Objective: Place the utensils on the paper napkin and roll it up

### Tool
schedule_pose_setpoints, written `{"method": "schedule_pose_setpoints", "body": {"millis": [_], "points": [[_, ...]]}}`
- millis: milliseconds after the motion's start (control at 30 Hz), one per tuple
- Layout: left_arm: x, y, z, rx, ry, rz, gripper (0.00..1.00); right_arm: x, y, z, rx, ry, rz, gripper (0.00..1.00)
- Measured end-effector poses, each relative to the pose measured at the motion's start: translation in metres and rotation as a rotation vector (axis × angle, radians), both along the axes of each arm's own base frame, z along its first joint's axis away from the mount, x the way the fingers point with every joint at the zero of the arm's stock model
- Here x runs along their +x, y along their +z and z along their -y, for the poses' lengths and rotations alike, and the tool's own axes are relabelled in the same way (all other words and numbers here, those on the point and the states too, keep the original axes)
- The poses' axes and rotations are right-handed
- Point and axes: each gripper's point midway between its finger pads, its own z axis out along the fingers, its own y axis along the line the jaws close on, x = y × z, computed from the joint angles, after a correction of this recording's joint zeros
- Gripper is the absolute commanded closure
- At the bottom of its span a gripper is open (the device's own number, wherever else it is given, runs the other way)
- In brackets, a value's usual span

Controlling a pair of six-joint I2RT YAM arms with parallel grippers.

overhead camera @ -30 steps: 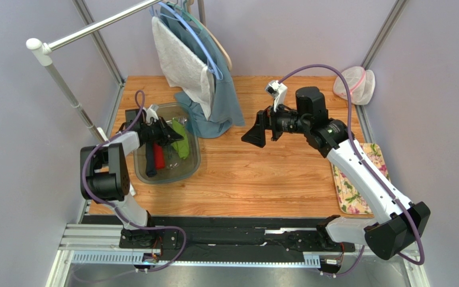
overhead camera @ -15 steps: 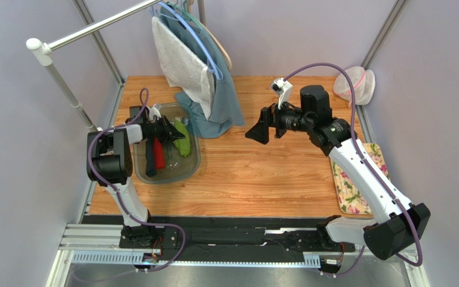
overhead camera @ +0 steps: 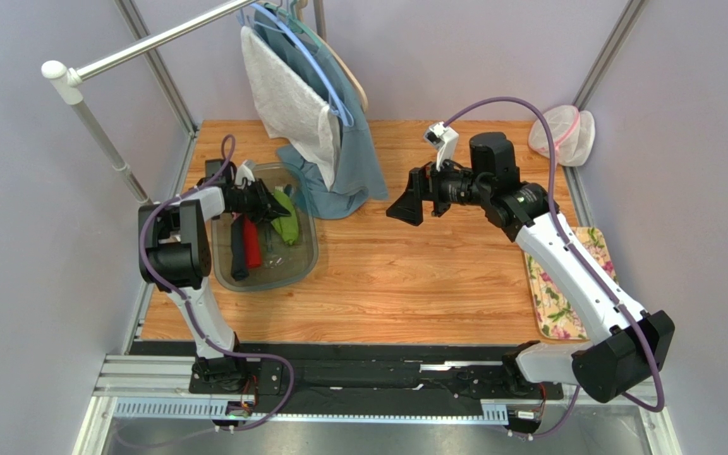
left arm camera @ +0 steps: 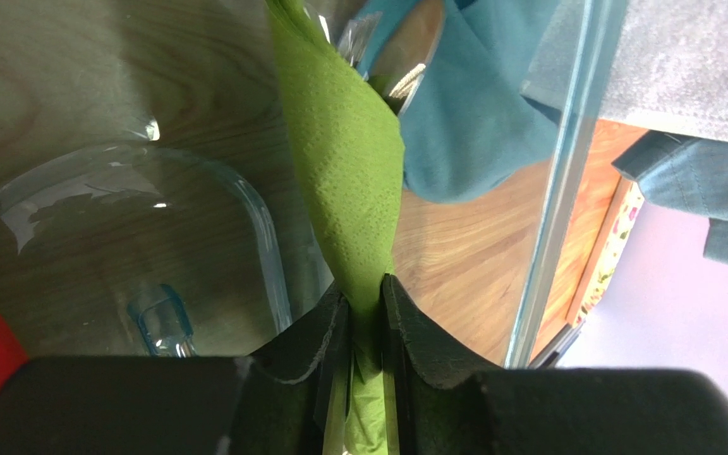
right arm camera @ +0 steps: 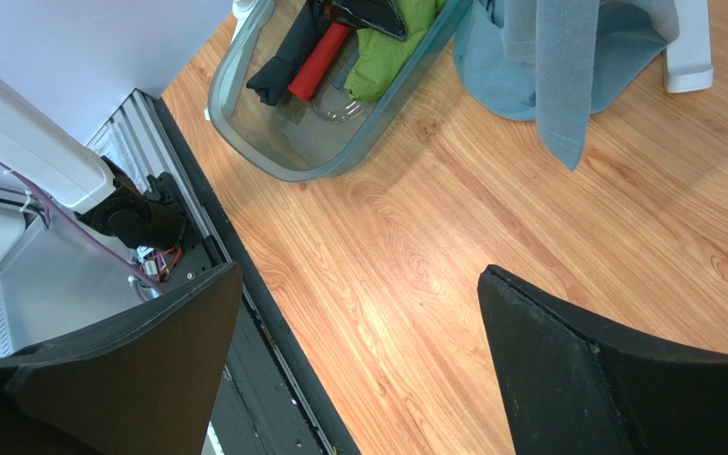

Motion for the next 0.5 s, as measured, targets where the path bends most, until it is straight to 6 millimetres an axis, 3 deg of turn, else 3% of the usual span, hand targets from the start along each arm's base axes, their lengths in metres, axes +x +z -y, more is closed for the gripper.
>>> {"method": "schedule_pose_setpoints", "body": {"millis": [233, 400, 500], "points": [[-0.01, -0.007, 0.006, -0.003, -0.013, -0.081, 0.74, 0.001, 0.0, 0.0, -0.001, -0.001, -0.001, 0.0], [-0.019, -0.011, 0.012, 0.007, -0.026, -0.12, 0.57, 0.002, 0.0, -0.001, -0.001, 0.0, -0.002, 0.0], [-0.021, -0.012, 0.01, 0.024, -0.023, -0.138, 0.53, 0.002, 0.0, -0.001, -0.001, -0.001, -0.002, 0.0]]}}
